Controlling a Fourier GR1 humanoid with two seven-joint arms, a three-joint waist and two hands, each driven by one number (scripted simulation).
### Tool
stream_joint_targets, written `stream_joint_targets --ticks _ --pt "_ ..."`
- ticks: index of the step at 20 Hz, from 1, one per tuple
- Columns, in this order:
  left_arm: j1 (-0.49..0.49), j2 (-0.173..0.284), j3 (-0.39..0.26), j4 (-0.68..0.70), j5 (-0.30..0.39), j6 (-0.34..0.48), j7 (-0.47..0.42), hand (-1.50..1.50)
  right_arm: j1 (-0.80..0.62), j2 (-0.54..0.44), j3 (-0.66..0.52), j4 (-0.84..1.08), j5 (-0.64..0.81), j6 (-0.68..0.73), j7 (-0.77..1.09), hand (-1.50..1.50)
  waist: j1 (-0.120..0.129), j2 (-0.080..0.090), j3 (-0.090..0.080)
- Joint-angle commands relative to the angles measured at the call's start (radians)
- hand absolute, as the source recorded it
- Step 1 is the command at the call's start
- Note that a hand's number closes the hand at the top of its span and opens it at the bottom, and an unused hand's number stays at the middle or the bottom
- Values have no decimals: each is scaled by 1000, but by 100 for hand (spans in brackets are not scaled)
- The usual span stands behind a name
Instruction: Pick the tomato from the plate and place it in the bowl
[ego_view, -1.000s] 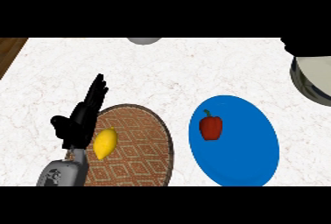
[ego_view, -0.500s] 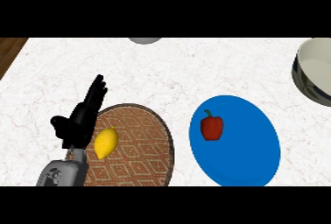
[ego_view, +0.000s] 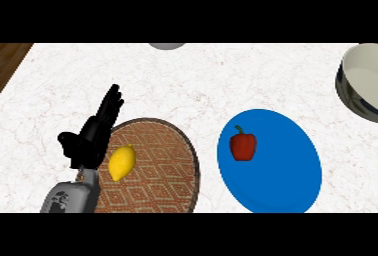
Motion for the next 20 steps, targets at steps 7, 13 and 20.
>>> stream_joint_targets --ticks 7,13,20 --pt "-2 12 5 -38 11 -23 21 0 -37 -49 -54 455 48 -207 -236 150 14 5 1" --pt "-3 -5 -2 -31 3 -8 25 0 -4 -91 -176 594 -103 -71 -365 -150 13 6 2" --pt "29 -9 -8 -13 -5 -15 -16 0 19 -116 -246 656 -202 28 -611 -150 7 3 2"
